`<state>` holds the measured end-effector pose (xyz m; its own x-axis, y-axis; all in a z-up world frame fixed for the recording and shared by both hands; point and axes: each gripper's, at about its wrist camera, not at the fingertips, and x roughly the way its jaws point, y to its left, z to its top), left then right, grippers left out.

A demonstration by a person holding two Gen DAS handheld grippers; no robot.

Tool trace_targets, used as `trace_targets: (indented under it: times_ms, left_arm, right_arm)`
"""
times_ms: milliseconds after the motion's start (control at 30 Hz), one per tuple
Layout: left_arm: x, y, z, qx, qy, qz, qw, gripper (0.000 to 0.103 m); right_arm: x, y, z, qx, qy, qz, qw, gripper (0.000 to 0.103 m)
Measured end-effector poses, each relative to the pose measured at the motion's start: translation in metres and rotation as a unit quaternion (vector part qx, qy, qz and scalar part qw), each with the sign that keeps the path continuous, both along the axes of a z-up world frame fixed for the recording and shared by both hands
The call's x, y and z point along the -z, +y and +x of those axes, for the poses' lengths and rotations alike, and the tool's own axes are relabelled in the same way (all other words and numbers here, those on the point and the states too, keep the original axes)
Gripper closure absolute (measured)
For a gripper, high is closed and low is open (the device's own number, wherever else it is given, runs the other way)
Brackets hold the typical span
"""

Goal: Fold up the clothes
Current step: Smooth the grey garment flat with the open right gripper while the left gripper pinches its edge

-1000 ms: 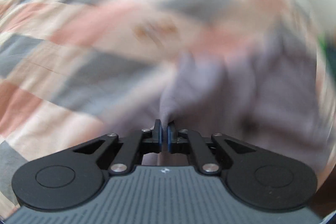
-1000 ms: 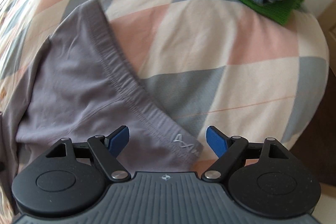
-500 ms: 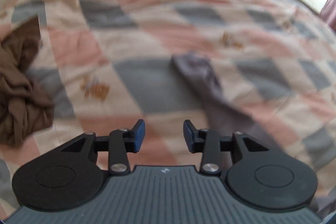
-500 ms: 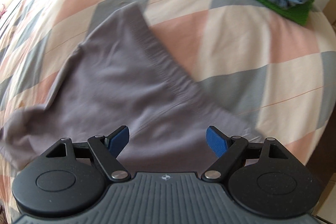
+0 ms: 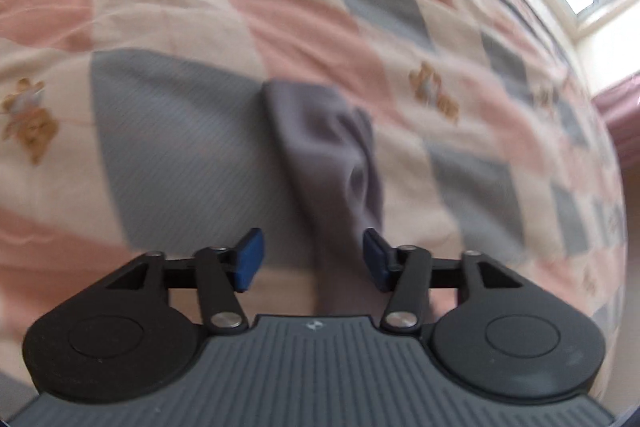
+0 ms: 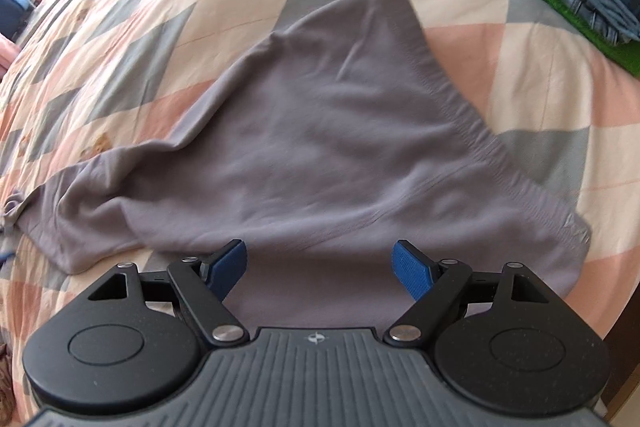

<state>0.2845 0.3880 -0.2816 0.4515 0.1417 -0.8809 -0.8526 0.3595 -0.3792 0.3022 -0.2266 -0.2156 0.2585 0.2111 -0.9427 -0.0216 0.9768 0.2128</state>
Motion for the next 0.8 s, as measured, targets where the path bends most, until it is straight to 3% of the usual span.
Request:
trace_targets:
  times_ms: [67, 100, 133, 200, 300, 433, 500, 533, 567, 633, 700, 800]
  left_arm:
    - [0.007, 0.011, 0.015, 0.0, 0.013, -0.003, 0.9999, 0.042]
    - [0.012, 0.014, 0.024, 0.013, 0.035, -0.003, 0.9993, 0.063]
    - [0.013, 0.015, 0.029, 0.03, 0.056, 0.0, 0.998, 0.101]
    - [0.005, 0.015, 0.034, 0.057, 0.079, 0.011, 0.9952, 0.1]
    - [-0.046, 0.005, 0.015, 0.078, 0.072, 0.062, 0.9924, 0.1]
    - [-0.12, 0.012, -0.021, 0.041, 0.088, 0.08, 0.992, 0.097]
    - [-0.137, 0.024, -0.019, 0.033, 0.106, 0.097, 0.9891, 0.085]
    - [-0.139, 0.029, -0.013, 0.038, 0.122, 0.12, 0.9846, 0.072]
    - [-0.137, 0.033, -0.006, 0.041, 0.142, 0.146, 0.9782, 0.067]
    - [-0.113, 0.046, 0.003, 0.051, 0.186, 0.152, 0.9694, 0.056]
    - [-0.087, 0.059, 0.006, 0.053, 0.224, 0.136, 0.9635, 0.058]
    - [-0.066, 0.063, -0.029, 0.029, 0.191, 0.077, 0.9782, 0.06]
  right_arm:
    - [0.003, 0.004, -0.005, 0.003, 0.006, -0.003, 1.0, 0.021]
    - [0.005, 0.005, -0.007, 0.006, 0.009, -0.005, 1.0, 0.021]
    - [0.007, 0.007, -0.009, 0.008, 0.011, -0.007, 1.0, 0.021]
    - [0.009, 0.009, -0.011, 0.011, 0.015, -0.011, 1.0, 0.021]
    - [0.01, 0.01, -0.01, 0.017, 0.01, -0.014, 1.0, 0.021]
    - [0.009, 0.008, 0.0, 0.019, -0.002, -0.019, 1.0, 0.021]
    - [0.011, 0.008, 0.006, 0.017, -0.006, -0.021, 1.0, 0.021]
    - [0.012, 0.008, 0.009, 0.015, -0.006, -0.021, 1.0, 0.021]
    - [0.014, 0.01, 0.011, 0.012, -0.007, -0.022, 1.0, 0.021]
    - [0.017, 0.014, 0.014, 0.004, -0.007, -0.02, 1.0, 0.021]
    - [0.017, 0.019, 0.014, -0.012, -0.008, -0.016, 1.0, 0.021]
    - [0.011, 0.019, 0.013, -0.027, -0.014, -0.013, 0.999, 0.021]
